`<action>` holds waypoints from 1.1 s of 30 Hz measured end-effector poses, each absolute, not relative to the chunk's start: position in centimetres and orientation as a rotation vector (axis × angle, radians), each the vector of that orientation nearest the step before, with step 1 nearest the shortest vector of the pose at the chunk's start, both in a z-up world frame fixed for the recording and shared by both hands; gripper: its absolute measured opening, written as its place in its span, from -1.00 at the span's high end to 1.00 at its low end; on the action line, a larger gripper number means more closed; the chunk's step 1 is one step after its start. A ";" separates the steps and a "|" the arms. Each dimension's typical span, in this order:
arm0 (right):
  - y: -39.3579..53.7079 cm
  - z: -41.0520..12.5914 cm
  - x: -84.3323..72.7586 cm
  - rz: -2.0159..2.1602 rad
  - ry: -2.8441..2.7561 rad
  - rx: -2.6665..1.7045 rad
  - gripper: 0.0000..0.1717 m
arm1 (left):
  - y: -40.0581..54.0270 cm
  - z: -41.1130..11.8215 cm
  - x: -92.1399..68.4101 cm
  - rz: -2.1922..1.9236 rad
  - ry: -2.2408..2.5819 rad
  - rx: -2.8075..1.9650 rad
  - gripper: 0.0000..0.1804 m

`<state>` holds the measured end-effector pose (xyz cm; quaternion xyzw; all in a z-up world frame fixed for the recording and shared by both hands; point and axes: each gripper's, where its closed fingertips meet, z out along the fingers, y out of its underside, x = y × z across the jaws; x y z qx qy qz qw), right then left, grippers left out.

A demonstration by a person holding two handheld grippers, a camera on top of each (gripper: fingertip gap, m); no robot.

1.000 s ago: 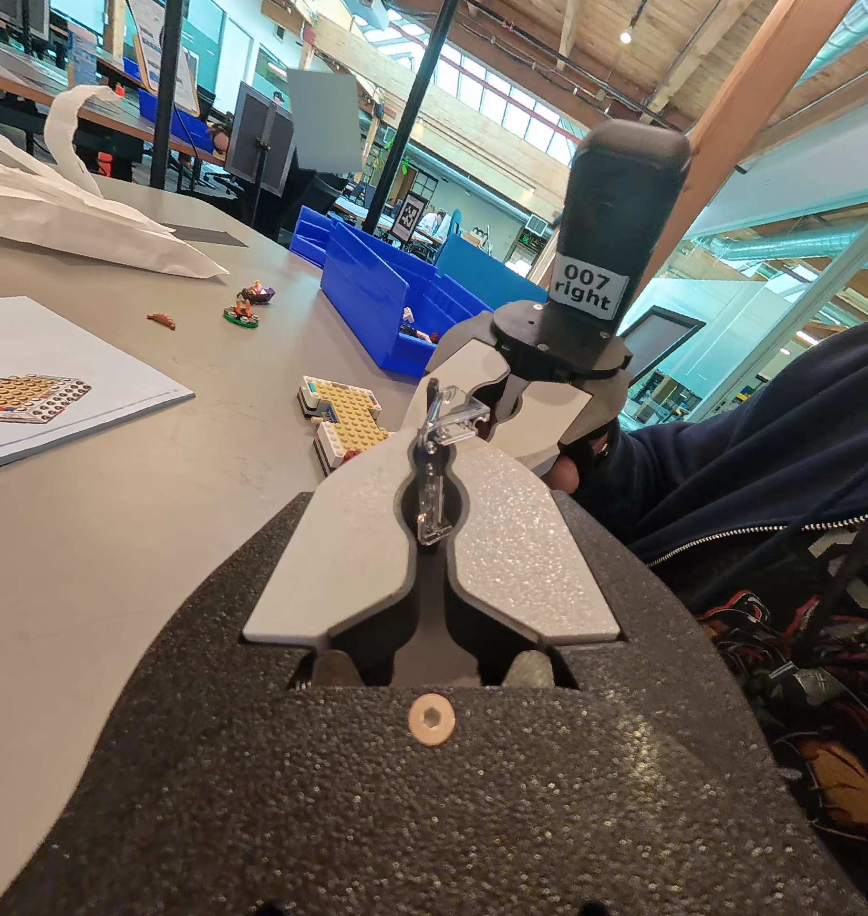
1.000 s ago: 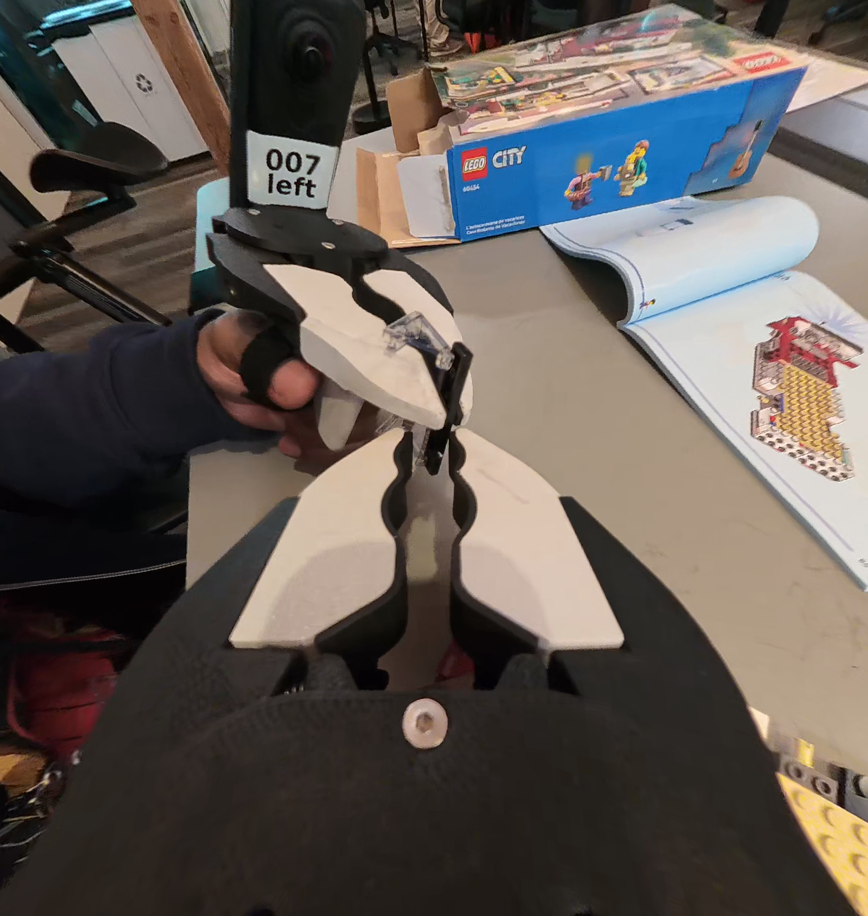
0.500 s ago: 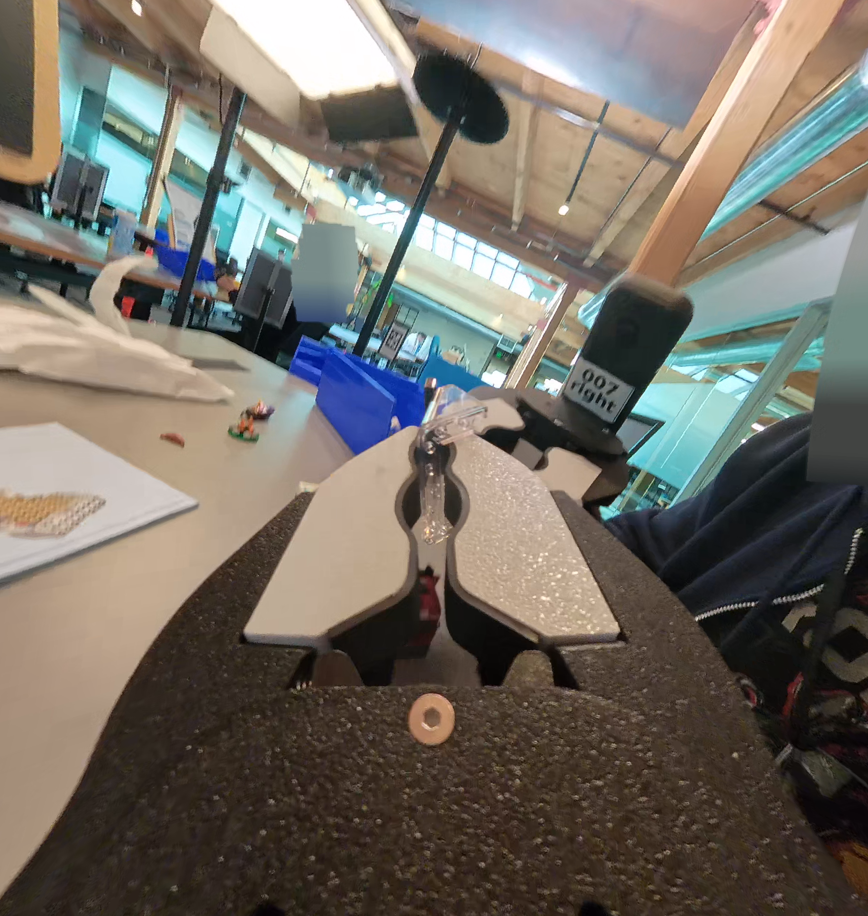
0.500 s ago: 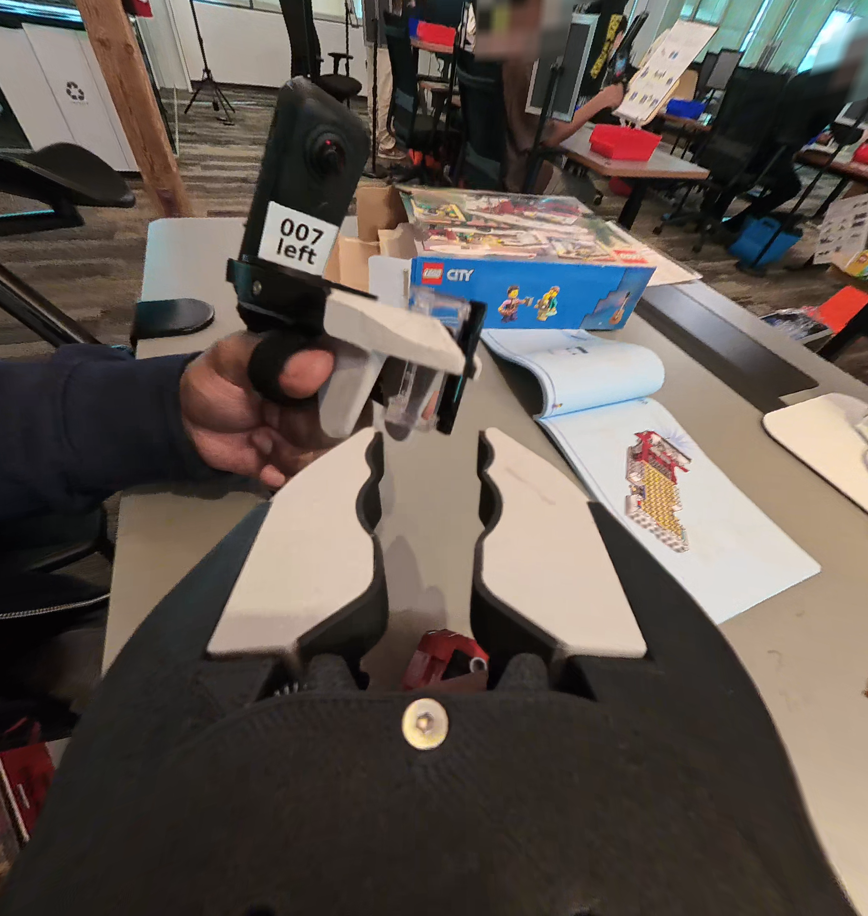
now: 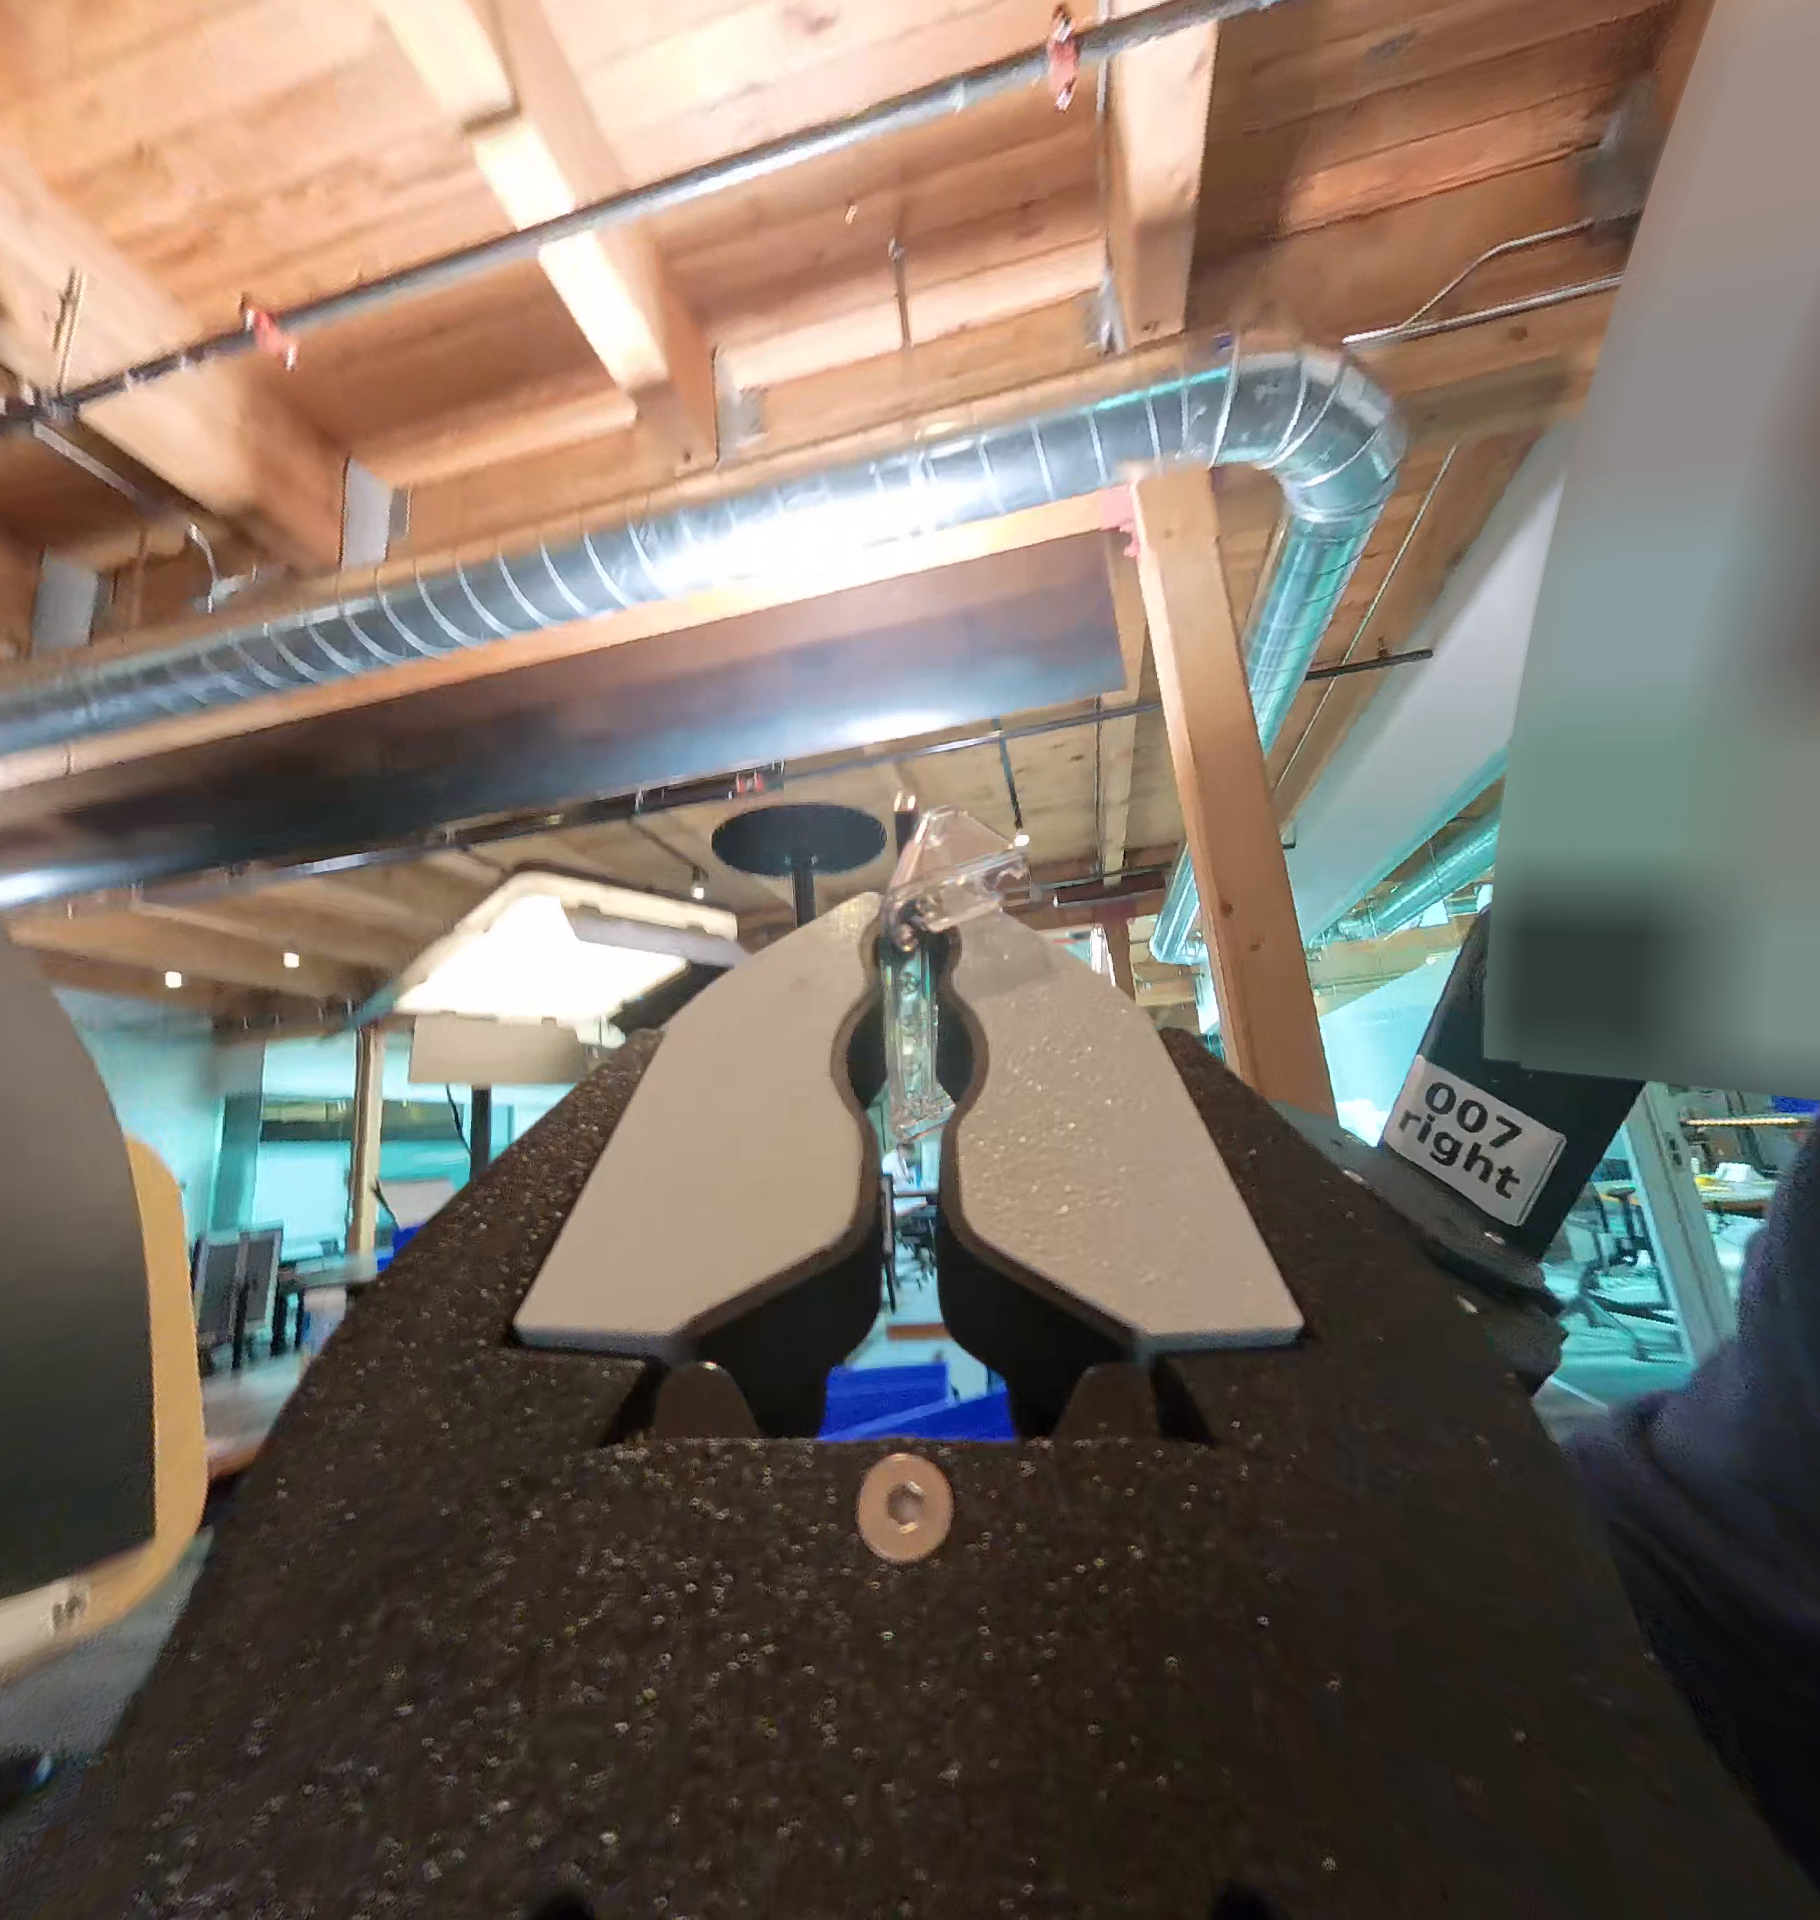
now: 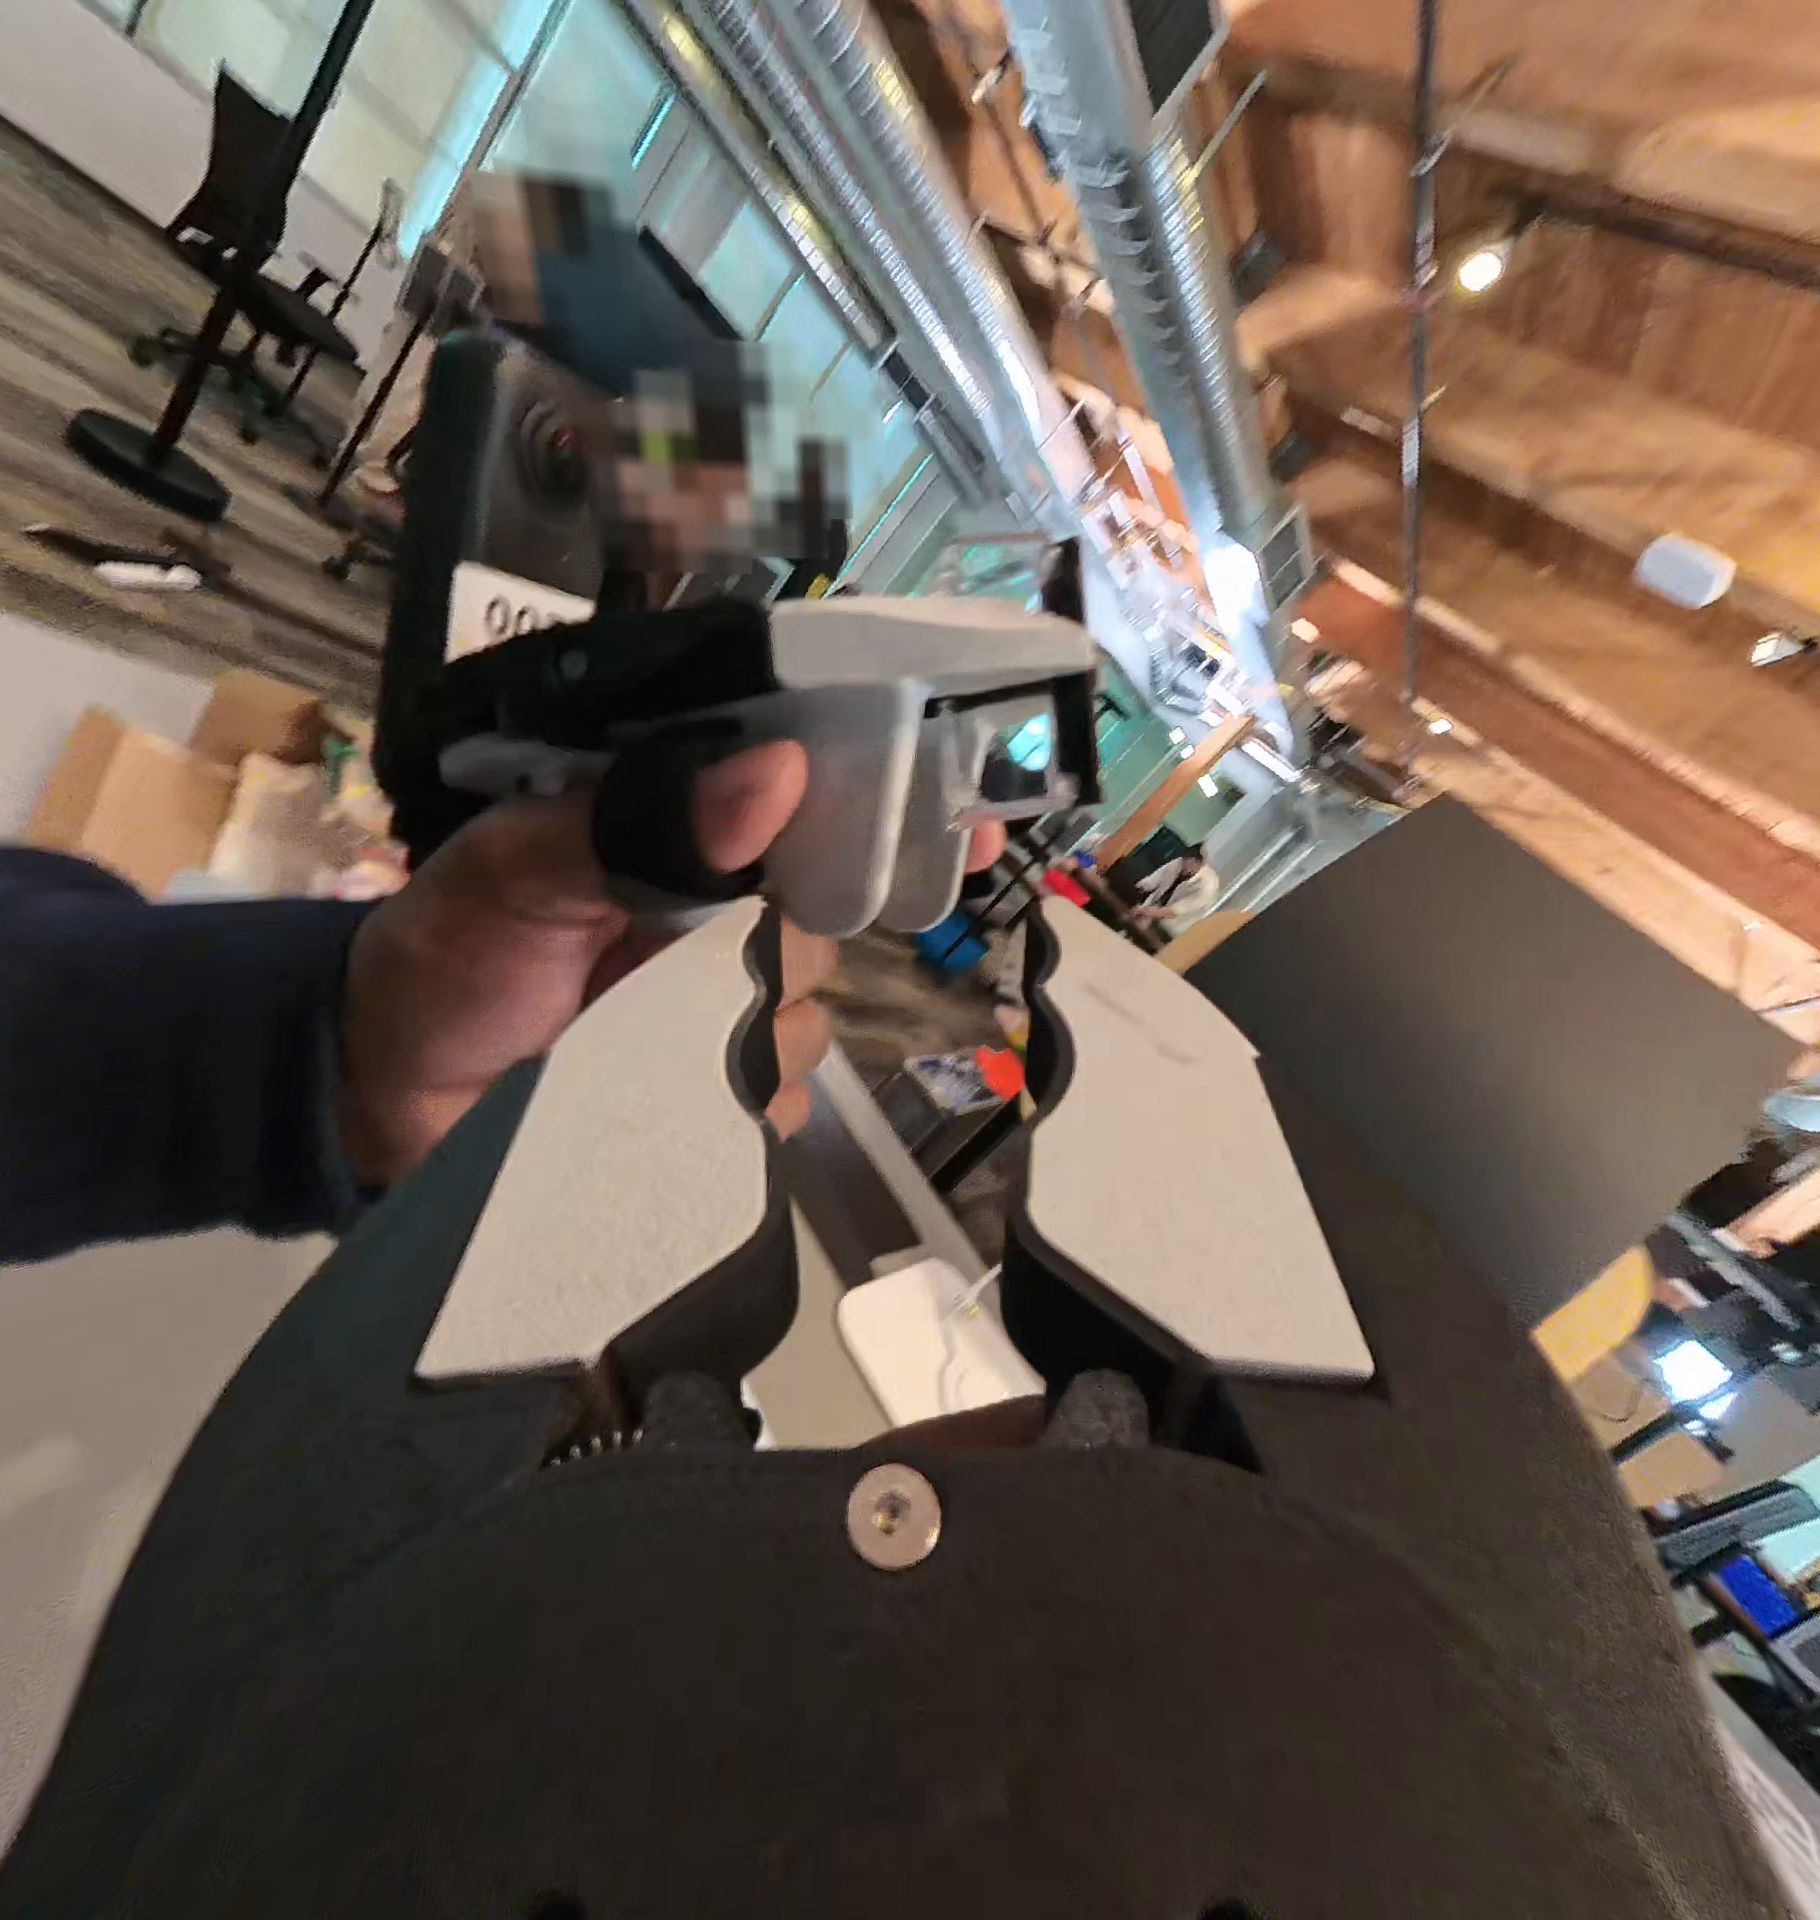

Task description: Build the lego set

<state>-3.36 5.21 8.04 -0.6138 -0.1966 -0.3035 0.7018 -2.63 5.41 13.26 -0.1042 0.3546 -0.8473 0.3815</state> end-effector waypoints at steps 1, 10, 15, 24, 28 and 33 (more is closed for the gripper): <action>5.1 9.2 -2.9 -0.686 -0.417 -1.329 0.48 | 5.5 14.0 -2.5 -2.156 0.881 -0.233 0.96; 6.7 11.8 -0.9 -0.750 -0.597 -1.274 0.49 | 6.4 15.0 -1.6 -2.092 0.867 -0.173 0.96; 6.9 11.2 -1.2 -0.708 -0.687 -1.257 0.52 | 6.1 14.7 -1.8 -2.070 0.921 -0.145 0.97; 5.7 10.8 -2.0 -0.604 -0.783 -1.248 0.53 | 4.1 13.9 -1.4 -2.069 1.032 -0.117 0.96; 5.4 10.9 -1.8 -0.612 -0.780 -1.254 0.54 | 3.6 13.7 -1.7 -2.100 1.074 -0.089 0.96; 5.3 10.9 -1.9 -0.638 -0.791 -1.231 0.65 | 3.2 13.7 -1.6 -2.088 1.097 -0.088 0.96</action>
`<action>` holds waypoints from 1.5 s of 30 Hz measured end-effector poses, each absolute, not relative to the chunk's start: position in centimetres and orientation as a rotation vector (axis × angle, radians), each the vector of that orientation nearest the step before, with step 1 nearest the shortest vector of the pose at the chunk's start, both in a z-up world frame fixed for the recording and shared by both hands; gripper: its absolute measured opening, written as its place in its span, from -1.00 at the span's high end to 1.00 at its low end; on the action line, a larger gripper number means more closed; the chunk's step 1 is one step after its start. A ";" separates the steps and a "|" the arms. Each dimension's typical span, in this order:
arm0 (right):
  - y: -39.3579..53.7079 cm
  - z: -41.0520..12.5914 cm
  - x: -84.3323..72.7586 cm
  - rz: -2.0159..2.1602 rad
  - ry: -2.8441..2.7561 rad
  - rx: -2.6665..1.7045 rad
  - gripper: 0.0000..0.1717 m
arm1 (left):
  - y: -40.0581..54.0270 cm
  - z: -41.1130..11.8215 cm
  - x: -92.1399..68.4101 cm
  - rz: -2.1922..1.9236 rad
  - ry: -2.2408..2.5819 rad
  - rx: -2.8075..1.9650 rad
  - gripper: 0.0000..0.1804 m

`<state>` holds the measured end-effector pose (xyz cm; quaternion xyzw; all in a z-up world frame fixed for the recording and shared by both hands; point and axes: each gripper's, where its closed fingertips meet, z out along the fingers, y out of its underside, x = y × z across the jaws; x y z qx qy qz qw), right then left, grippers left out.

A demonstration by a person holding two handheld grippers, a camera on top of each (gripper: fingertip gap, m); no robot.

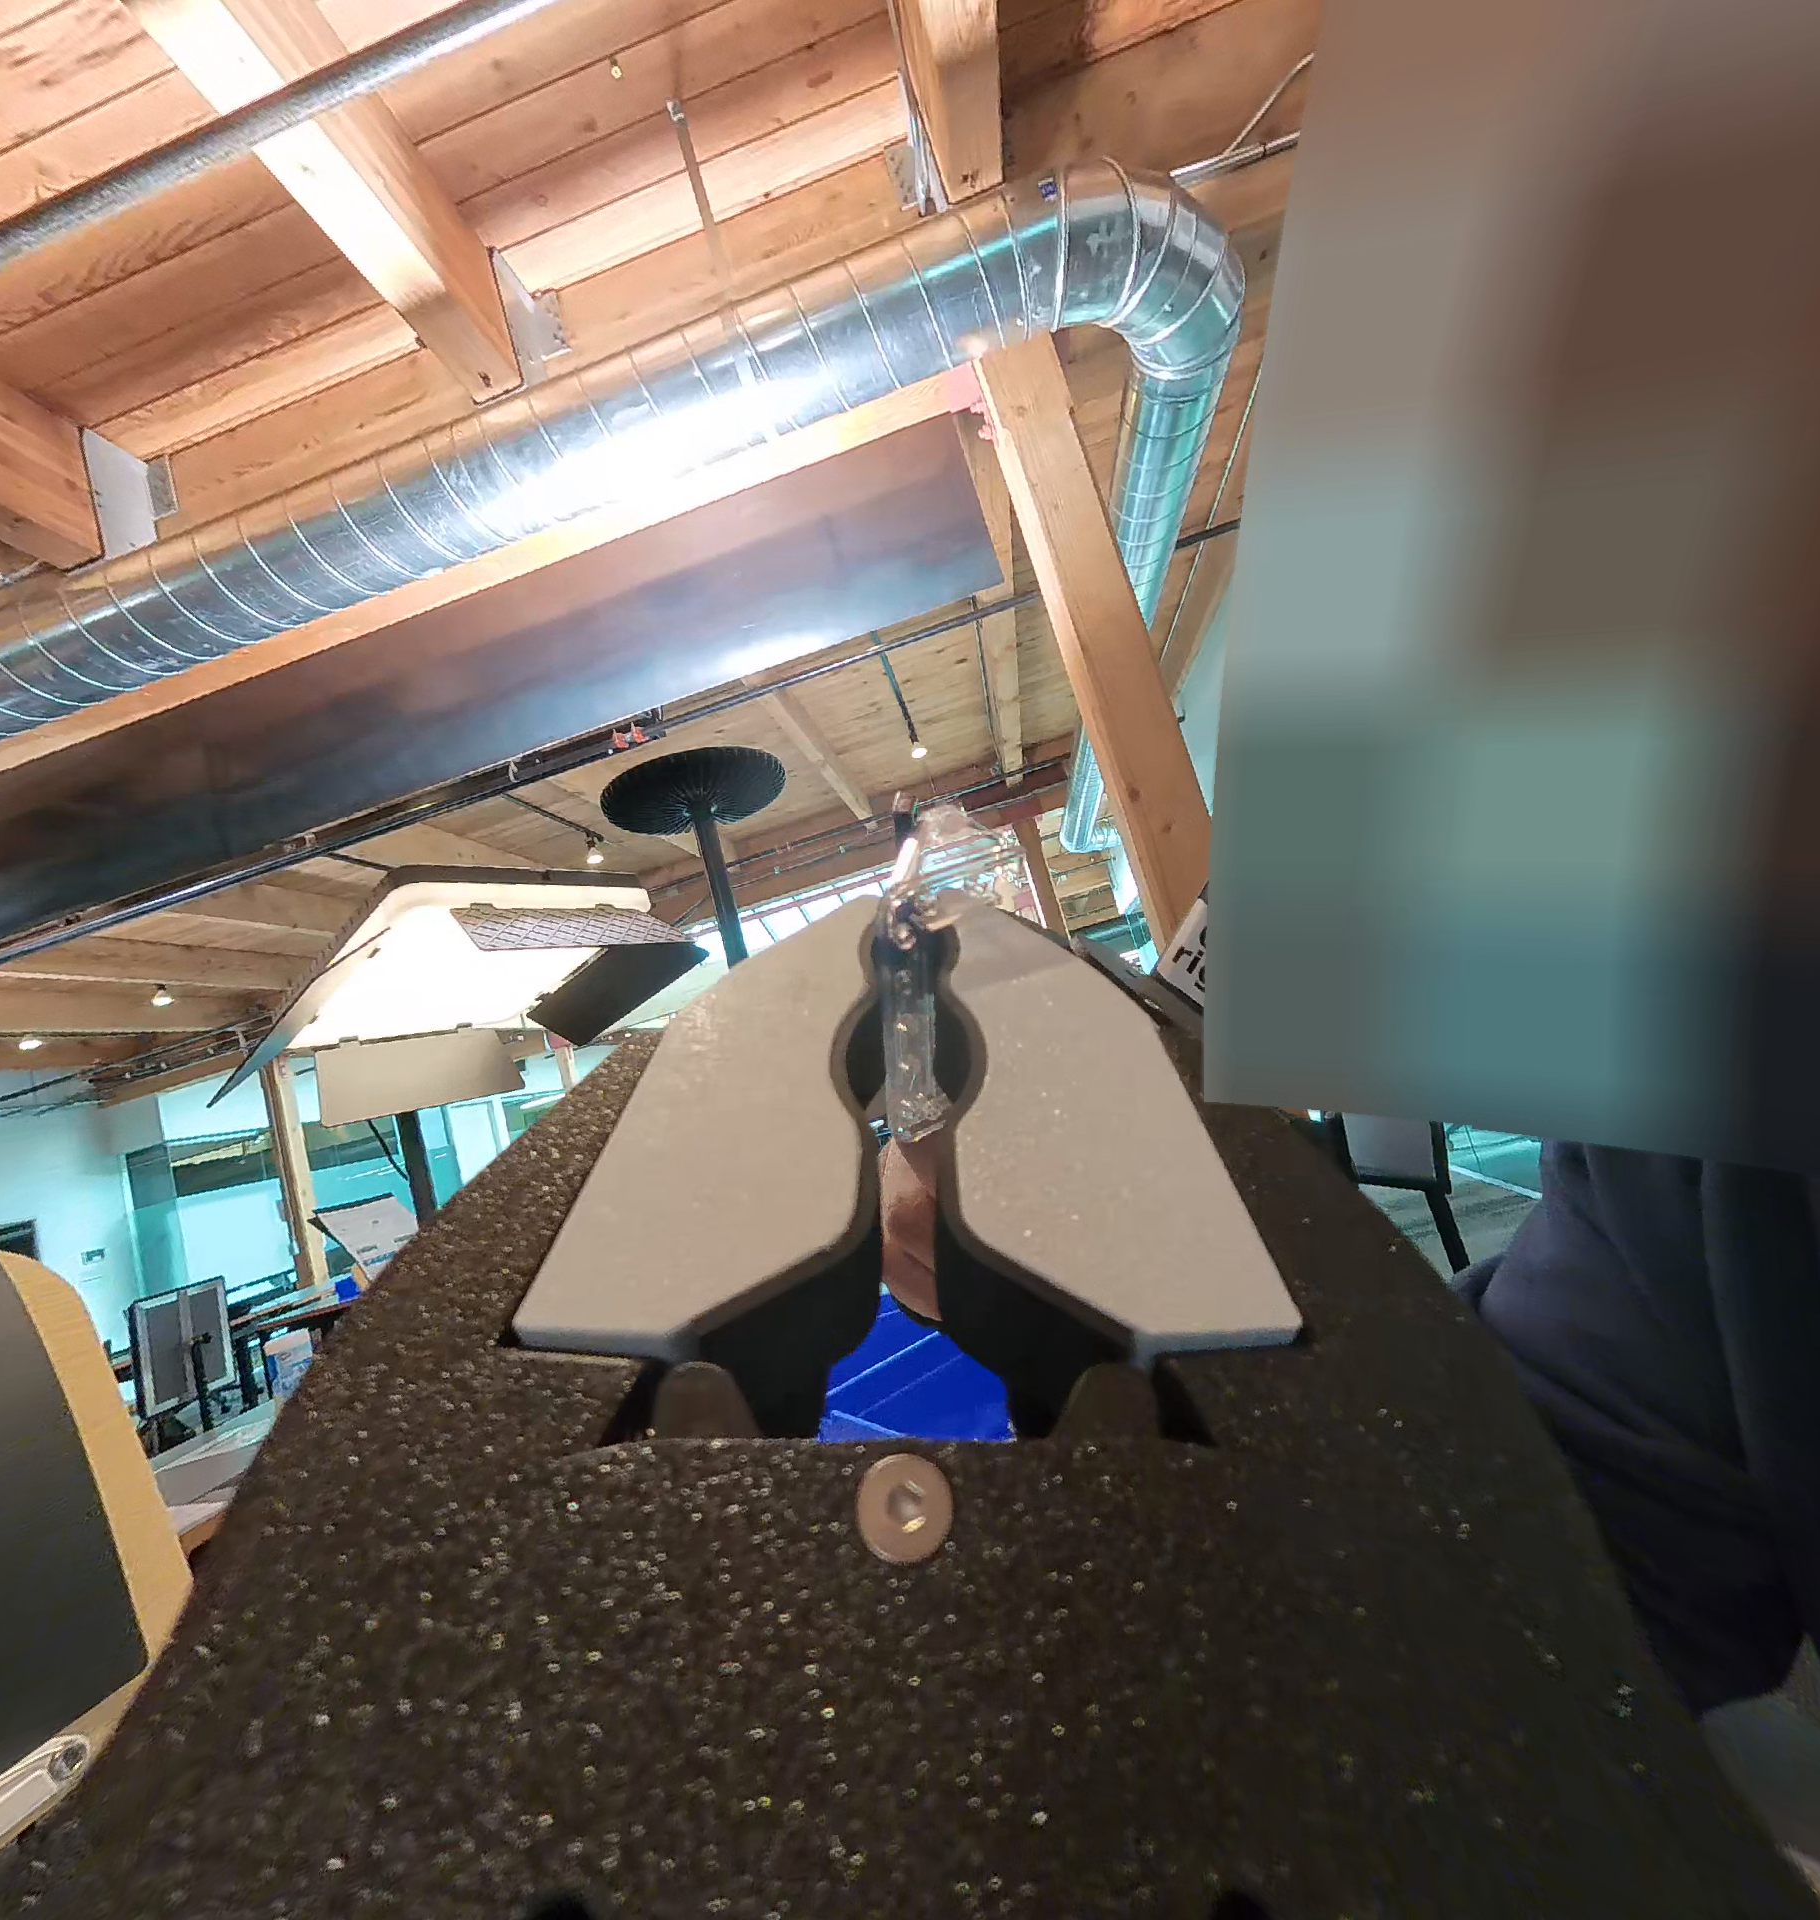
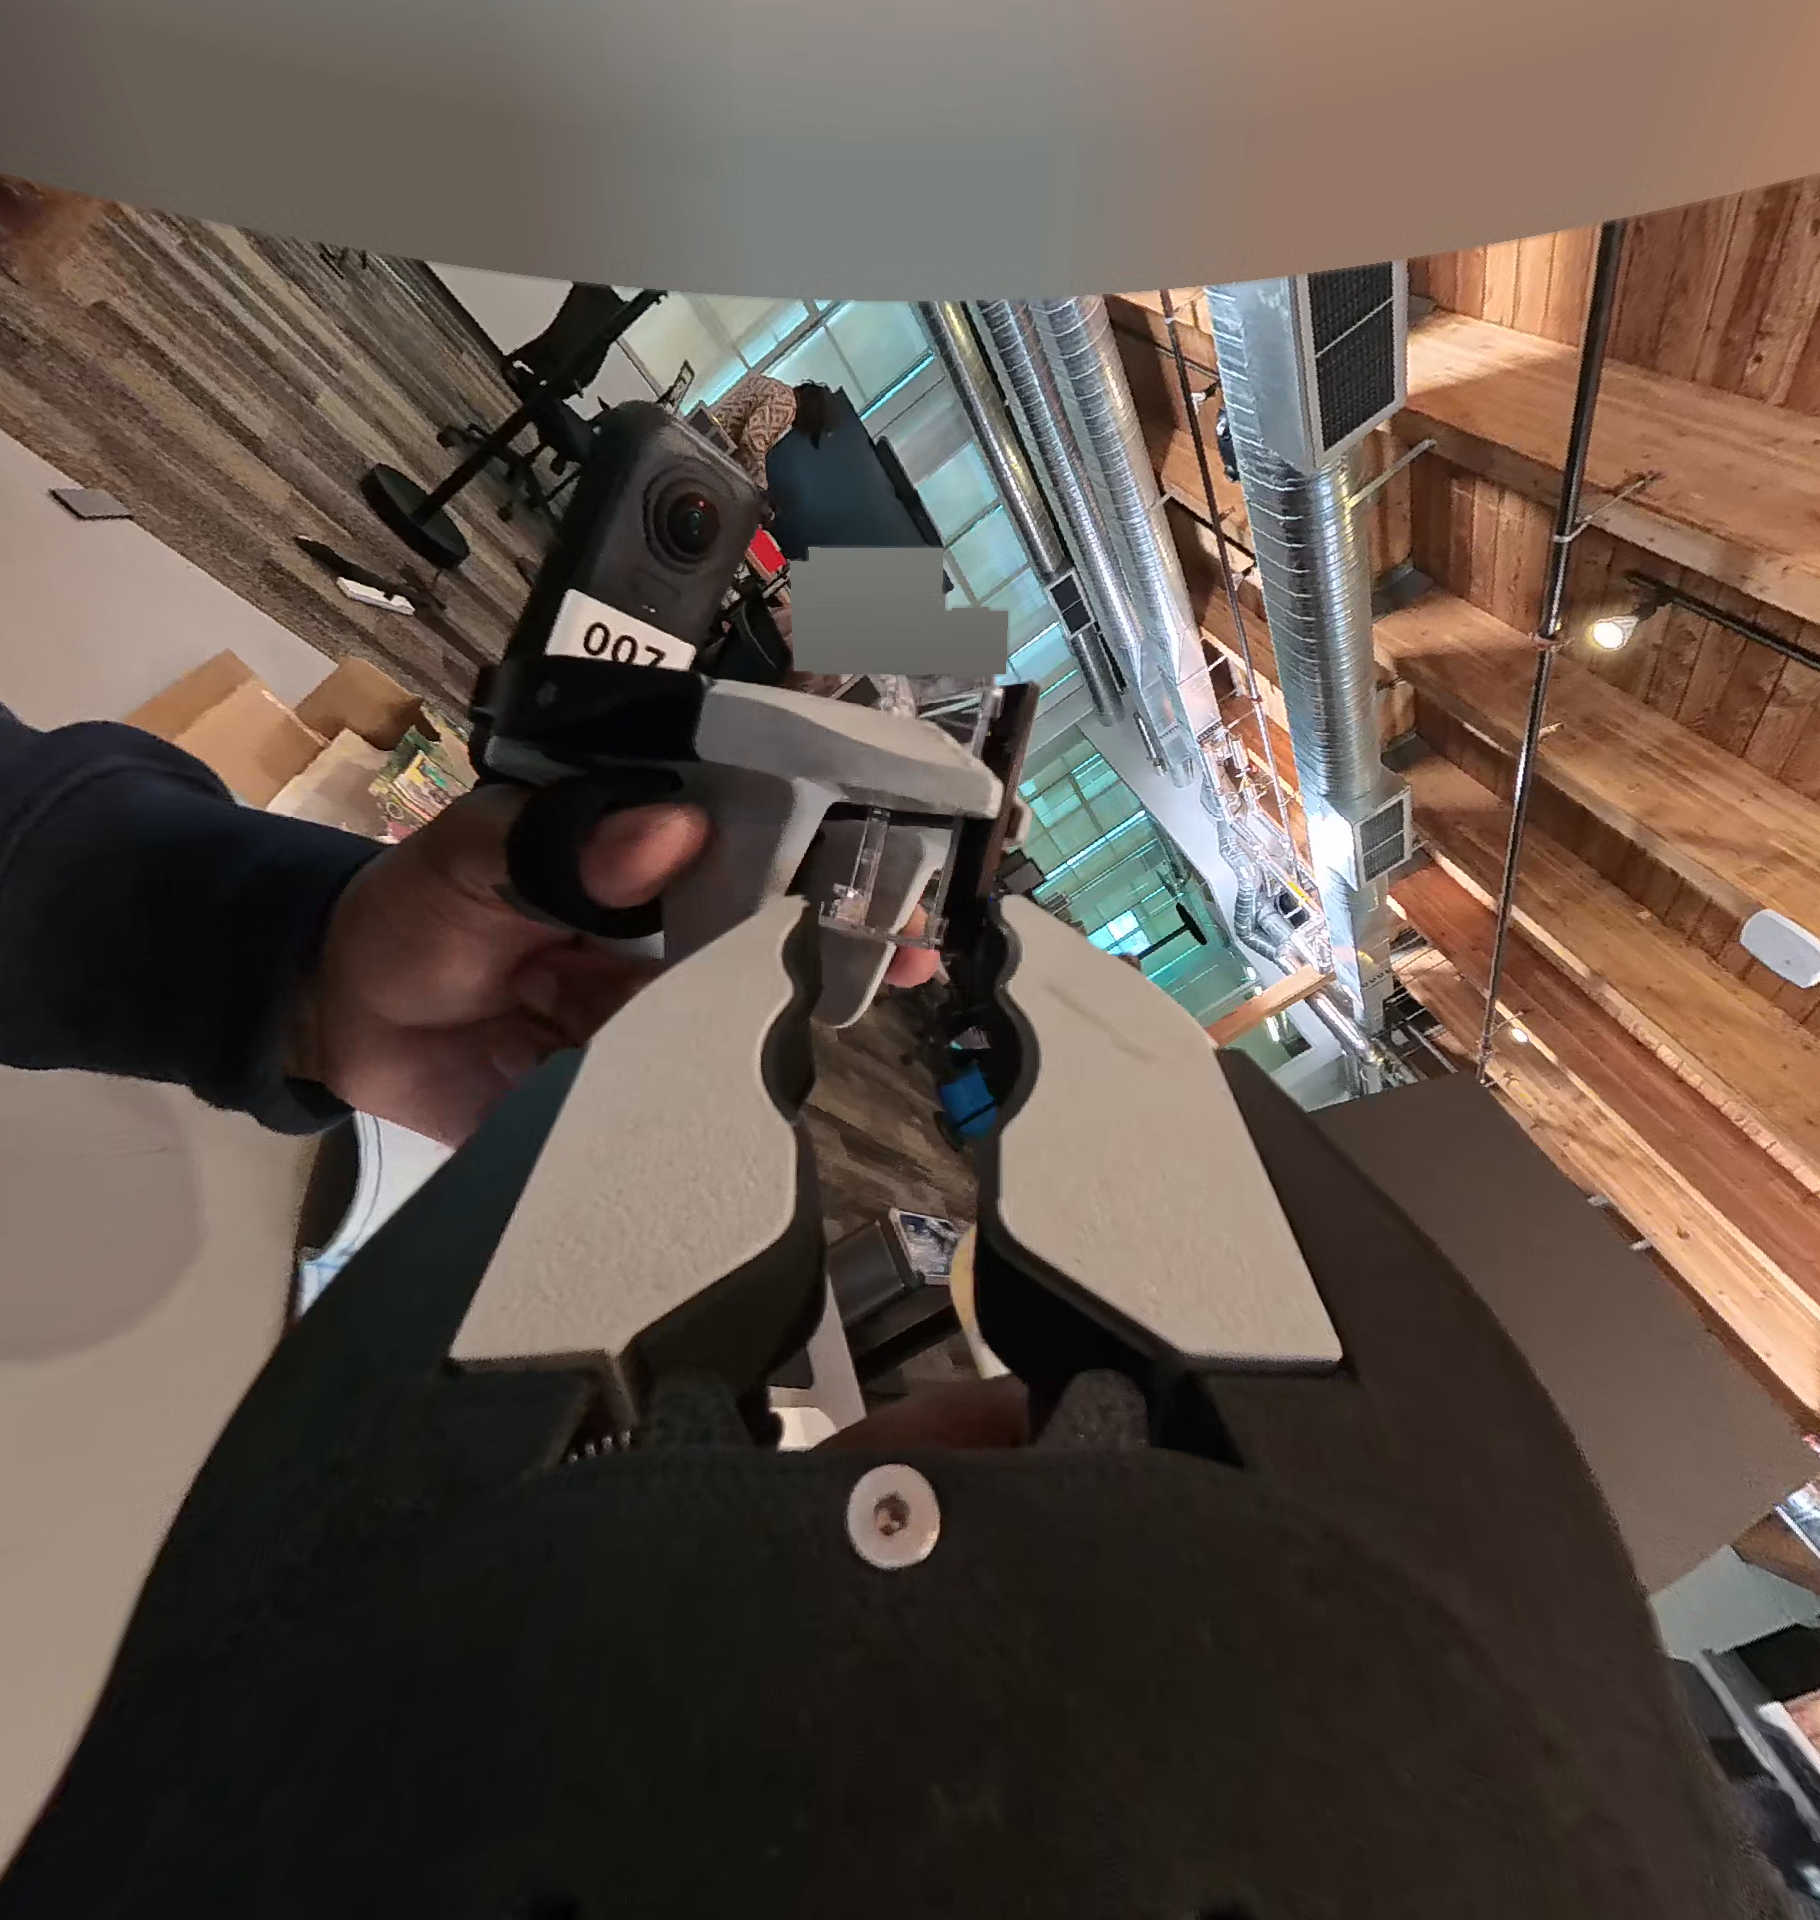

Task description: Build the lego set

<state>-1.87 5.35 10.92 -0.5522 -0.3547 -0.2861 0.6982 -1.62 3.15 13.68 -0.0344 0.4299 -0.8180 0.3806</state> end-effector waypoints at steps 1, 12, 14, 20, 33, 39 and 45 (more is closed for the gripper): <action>5.4 11.0 -1.8 -0.649 -0.790 -1.228 0.66 | 3.1 13.7 -1.6 -2.086 1.096 -0.092 0.96; 5.4 11.4 -1.6 -0.701 -0.768 -1.197 0.69 | 3.2 14.1 -1.5 -2.077 1.036 -0.135 0.93; 5.5 11.3 -1.6 -0.721 -0.766 -1.197 0.72 | 3.1 14.1 -1.4 -2.063 1.039 -0.145 0.92; 5.4 11.6 -1.3 -0.722 -0.753 -1.188 0.72 | 3.0 14.3 -0.9 -2.044 1.068 -0.201 0.92; 5.0 12.0 -0.9 -0.736 -0.751 -1.172 0.72 | 2.5 14.3 -0.4 -2.089 1.131 -0.261 0.91; 4.9 12.2 -0.6 -0.706 -0.727 -1.177 0.73 | 2.3 14.2 0.0 -2.084 1.179 -0.313 0.88; 4.9 12.4 -0.2 -0.695 -0.703 -1.185 0.73 | 2.2 14.0 0.6 -2.059 1.219 -0.369 0.86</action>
